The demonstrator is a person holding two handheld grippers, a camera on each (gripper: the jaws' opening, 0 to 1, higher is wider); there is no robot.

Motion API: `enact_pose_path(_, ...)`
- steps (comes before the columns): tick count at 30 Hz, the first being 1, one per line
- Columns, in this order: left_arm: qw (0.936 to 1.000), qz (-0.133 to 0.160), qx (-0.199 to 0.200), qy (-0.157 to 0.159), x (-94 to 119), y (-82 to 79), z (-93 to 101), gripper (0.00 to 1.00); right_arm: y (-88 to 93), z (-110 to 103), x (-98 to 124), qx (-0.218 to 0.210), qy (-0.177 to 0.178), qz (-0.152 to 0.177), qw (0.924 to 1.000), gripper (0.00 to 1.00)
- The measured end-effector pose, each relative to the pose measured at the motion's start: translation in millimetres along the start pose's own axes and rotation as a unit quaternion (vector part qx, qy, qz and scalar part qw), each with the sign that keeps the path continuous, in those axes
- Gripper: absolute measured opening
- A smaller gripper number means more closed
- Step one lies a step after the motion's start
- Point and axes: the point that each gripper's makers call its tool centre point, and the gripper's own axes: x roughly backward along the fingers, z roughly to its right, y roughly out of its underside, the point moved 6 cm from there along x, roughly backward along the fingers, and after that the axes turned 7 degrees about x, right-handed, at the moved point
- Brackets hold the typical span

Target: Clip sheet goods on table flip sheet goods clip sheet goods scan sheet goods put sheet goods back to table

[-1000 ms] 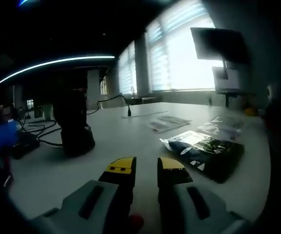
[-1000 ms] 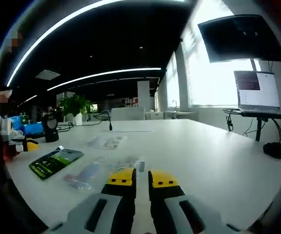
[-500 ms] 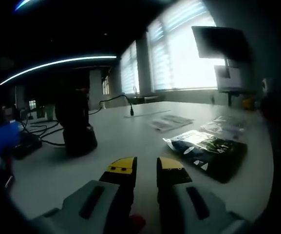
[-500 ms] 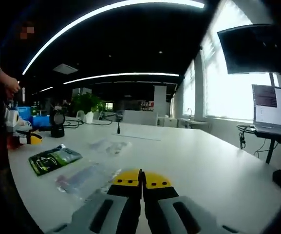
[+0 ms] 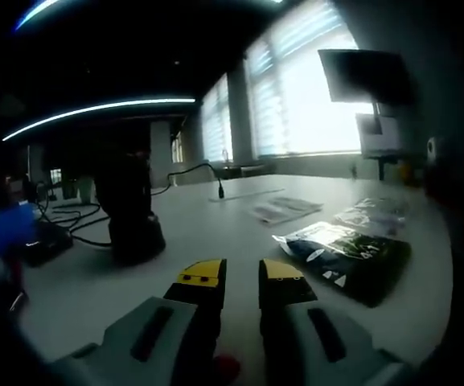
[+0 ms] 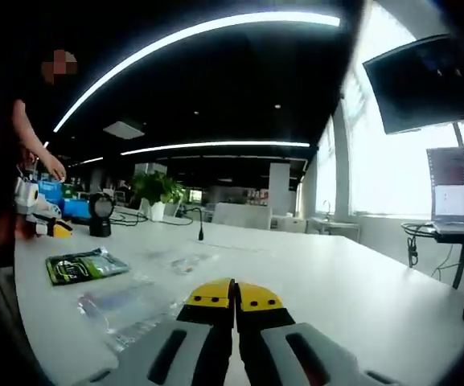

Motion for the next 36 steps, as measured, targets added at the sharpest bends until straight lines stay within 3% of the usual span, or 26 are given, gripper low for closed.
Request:
enact_pose_path(2,1.0000,0.001,-0.004,-0.001,0,-0.2,-0.1,0.09,0.6,-1,0,0.003,-0.007,-0.005,1.0000,0.00)
enact_pose_path(5,1.0000,0.004,-0.007,0.002,0,-1.1,0.2,0.09,2.0,-13,2,-0.031,-0.057,0.003,0.9979,0.00)
enact_pose_path(8,0.9999,0.005,-0.008,0.003,1,-1.4,-0.1,0.09,9.5,-15,2,0.026,-0.060,-0.008,0.9978,0.00)
enact_pose_path(13,0.9999,0.003,-0.015,0.004,0,-0.9,0.6,0.09,17.8,-23,0,0.036,-0.087,-0.021,0.9953,0.00)
enact_pose_path(16,0.9998,0.006,-0.018,0.006,1,-1.5,1.2,0.09,18.9,-18,2,0.029,-0.078,-0.021,0.9963,0.00)
enact_pose_path(17,0.9998,0.007,-0.017,0.007,1,-1.8,1.3,0.09,16.6,-17,2,0.001,-0.077,-0.009,0.9970,0.00)
enact_pose_path(19,0.9998,0.009,-0.017,0.007,1,-2.2,1.2,0.09,17.4,-13,3,-0.008,-0.075,-0.010,0.9971,0.00)
enact_pose_path(24,0.9998,0.007,-0.019,0.009,1,-1.6,1.5,0.09,19.4,-20,1,0.028,-0.081,-0.013,0.9962,0.00)
enact_pose_path(36,0.9996,0.005,-0.028,0.006,1,-1.0,1.9,0.09,19.8,-22,1,0.035,-0.084,-0.016,0.9958,0.00)
